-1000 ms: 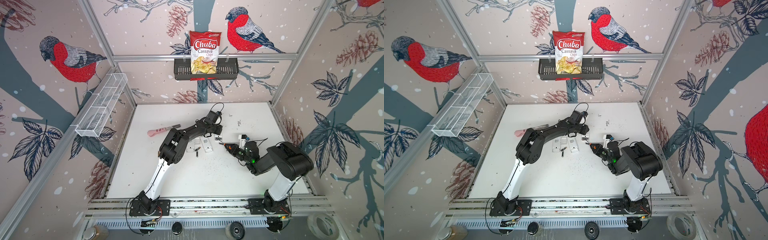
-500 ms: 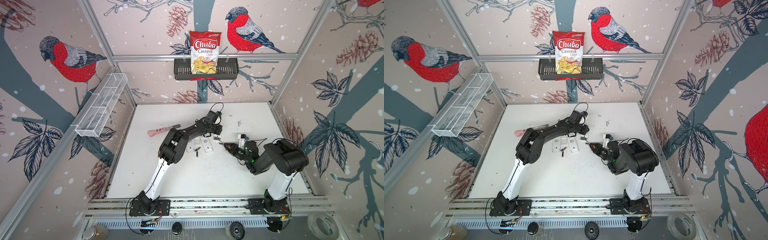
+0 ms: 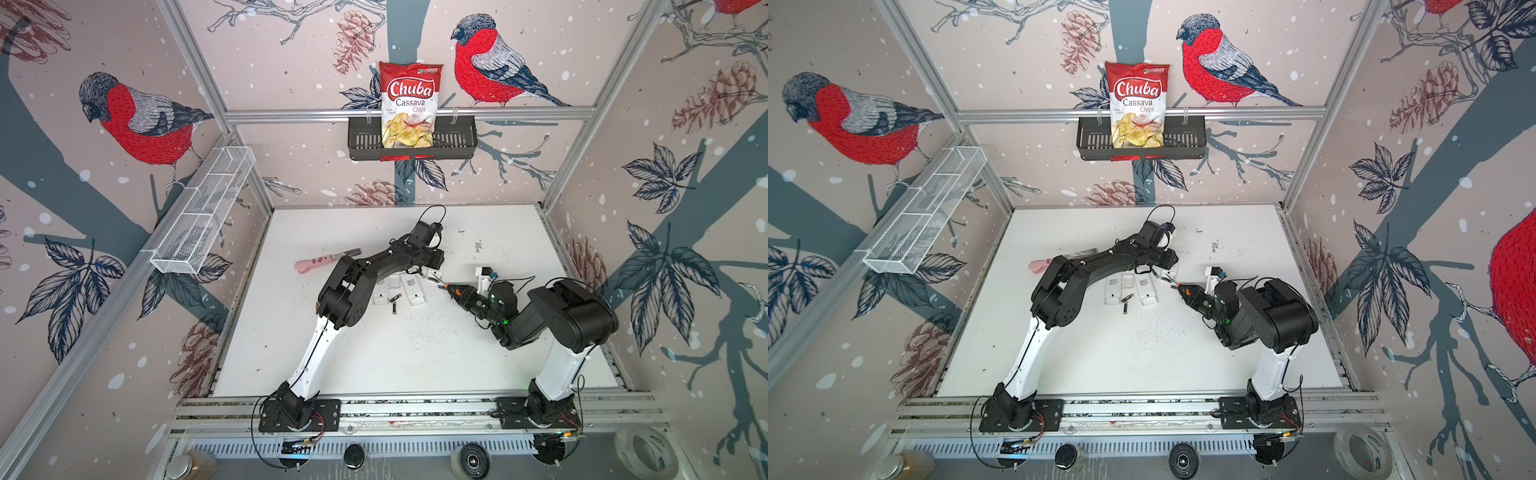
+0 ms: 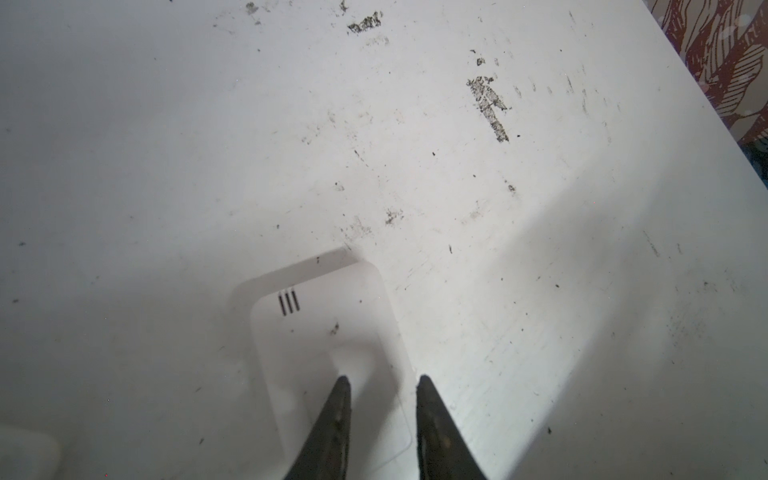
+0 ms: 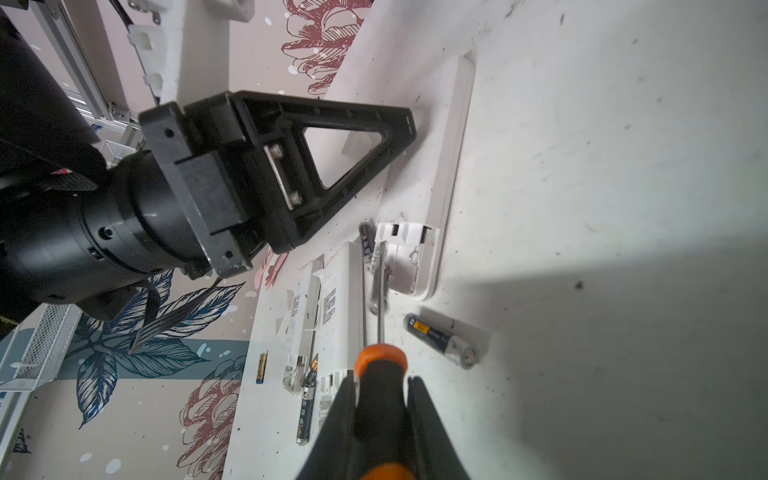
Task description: Unload the batteries from the remote control
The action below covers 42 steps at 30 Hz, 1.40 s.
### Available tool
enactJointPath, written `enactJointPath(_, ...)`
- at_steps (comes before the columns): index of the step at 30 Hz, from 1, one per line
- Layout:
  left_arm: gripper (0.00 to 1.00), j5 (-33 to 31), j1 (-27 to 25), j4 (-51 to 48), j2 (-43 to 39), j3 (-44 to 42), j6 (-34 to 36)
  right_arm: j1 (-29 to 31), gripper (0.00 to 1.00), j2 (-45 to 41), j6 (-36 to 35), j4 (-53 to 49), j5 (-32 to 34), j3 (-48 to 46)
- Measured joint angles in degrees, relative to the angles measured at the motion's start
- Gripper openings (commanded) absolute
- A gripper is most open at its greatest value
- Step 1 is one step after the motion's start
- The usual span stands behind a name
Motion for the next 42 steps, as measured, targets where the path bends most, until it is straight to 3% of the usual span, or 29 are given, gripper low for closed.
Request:
enactJointPath(11,0.29,1.27,0.50,0.98,-0.17,-0.76,-0.04,2.43,0.00,-0.63,-0.48,-0.92,-0.13,0.96)
enactJointPath(16,0.29,1.29,0.52,1.07,-0.20,-0.83,-0.13,0.79,0.00,-3.61,-1.70,-3.56,0.26,0.44)
enactJointPath(27,0.29,1.53,0.79,1.27,-0.28,-1.07,-0.15,-0.46,0.00,-13.16,-7.87,-19.63,1.57,1.36)
enactJointPath(42,0.29,1.49,0.83,1.07,-0.50,-1.22,-0.17,-4.35,0.00,-11.52,-10.82,-26.58,-3.82,3.85)
